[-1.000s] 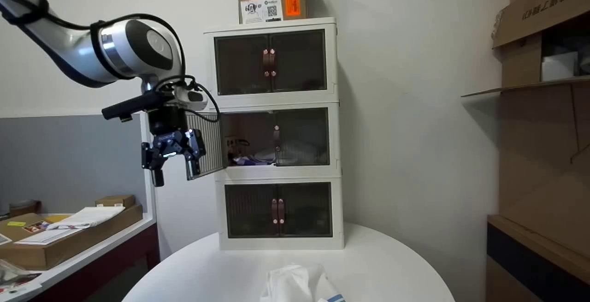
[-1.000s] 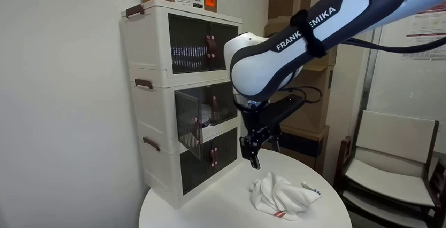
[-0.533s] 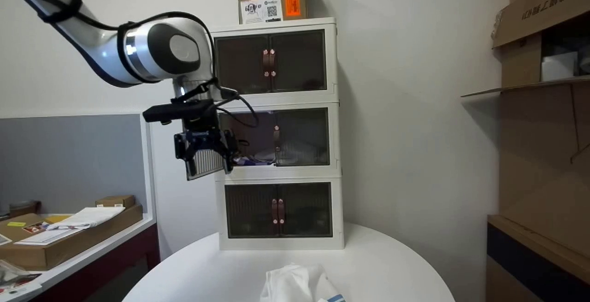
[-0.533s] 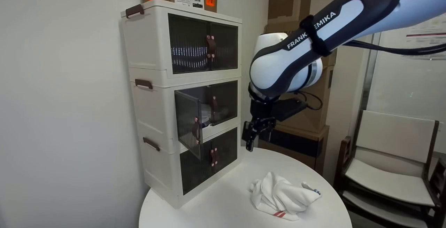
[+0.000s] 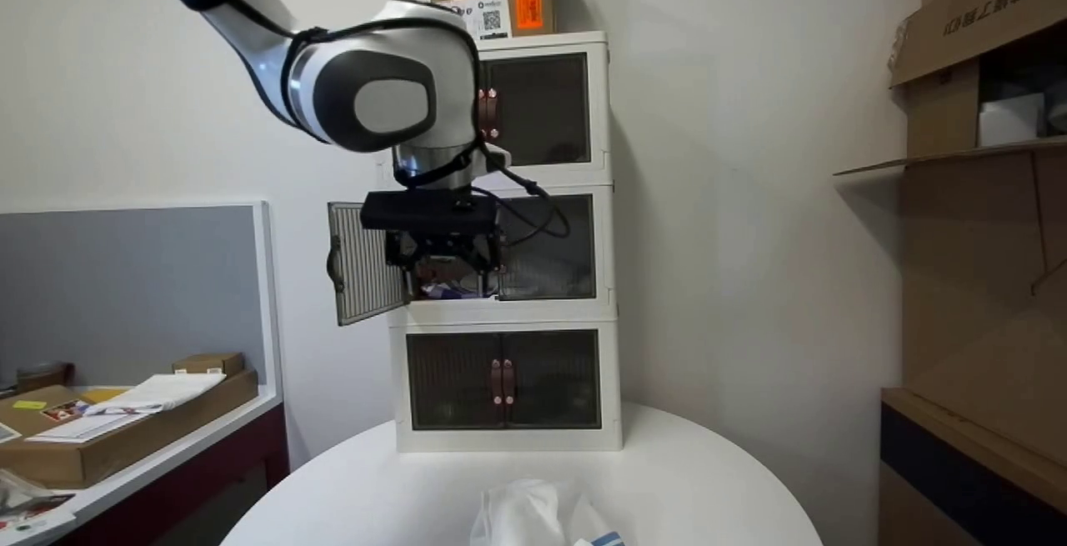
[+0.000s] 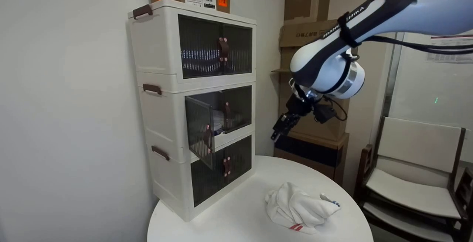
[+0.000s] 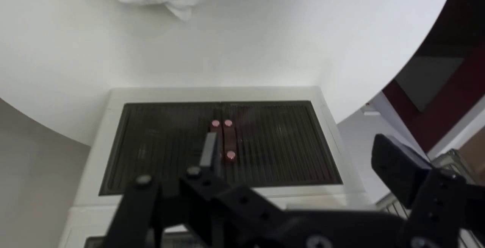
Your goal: Open the right door on the second cabinet
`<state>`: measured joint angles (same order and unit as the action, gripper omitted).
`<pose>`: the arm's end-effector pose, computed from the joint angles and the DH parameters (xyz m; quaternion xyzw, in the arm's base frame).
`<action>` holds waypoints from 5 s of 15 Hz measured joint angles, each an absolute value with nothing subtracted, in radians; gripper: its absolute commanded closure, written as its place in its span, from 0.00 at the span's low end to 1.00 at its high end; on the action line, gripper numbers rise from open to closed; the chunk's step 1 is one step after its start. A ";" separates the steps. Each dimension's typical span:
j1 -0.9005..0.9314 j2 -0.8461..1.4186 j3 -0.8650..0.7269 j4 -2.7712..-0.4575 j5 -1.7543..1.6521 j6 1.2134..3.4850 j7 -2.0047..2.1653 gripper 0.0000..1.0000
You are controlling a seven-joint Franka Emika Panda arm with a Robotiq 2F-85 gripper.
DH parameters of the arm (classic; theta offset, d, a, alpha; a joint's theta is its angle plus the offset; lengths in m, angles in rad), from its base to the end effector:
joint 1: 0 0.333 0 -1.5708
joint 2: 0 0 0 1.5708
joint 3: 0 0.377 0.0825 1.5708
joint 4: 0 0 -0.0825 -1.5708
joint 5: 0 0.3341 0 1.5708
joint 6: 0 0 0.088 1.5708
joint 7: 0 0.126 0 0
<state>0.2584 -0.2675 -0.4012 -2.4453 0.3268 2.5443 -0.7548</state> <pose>0.4262 -0.0738 0.4997 -0.9566 -0.1772 -0.2178 0.0776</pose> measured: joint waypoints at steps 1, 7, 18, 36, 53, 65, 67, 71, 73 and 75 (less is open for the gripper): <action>0.306 -0.264 -0.455 -2.424 0.410 2.540 -0.833 0.00; 0.596 -0.162 -0.803 -2.224 0.905 2.296 -1.173 0.00; 0.556 0.025 -0.823 -2.109 1.190 1.986 -1.300 0.00; -0.174 0.357 -0.199 -1.742 1.235 1.832 -1.309 0.00; -0.228 0.439 -0.127 -1.635 1.250 1.820 -1.462 0.00; -0.202 0.438 -0.071 -1.613 1.290 1.806 -1.563 0.00; -0.192 0.450 -0.070 -1.600 1.290 1.827 -1.574 0.00; -0.188 0.480 -0.070 -1.565 1.290 1.875 -1.584 0.00; -0.189 0.496 -0.070 -1.540 1.290 1.895 -1.584 0.00; -0.190 0.511 -0.070 -1.514 1.290 1.909 -1.584 0.00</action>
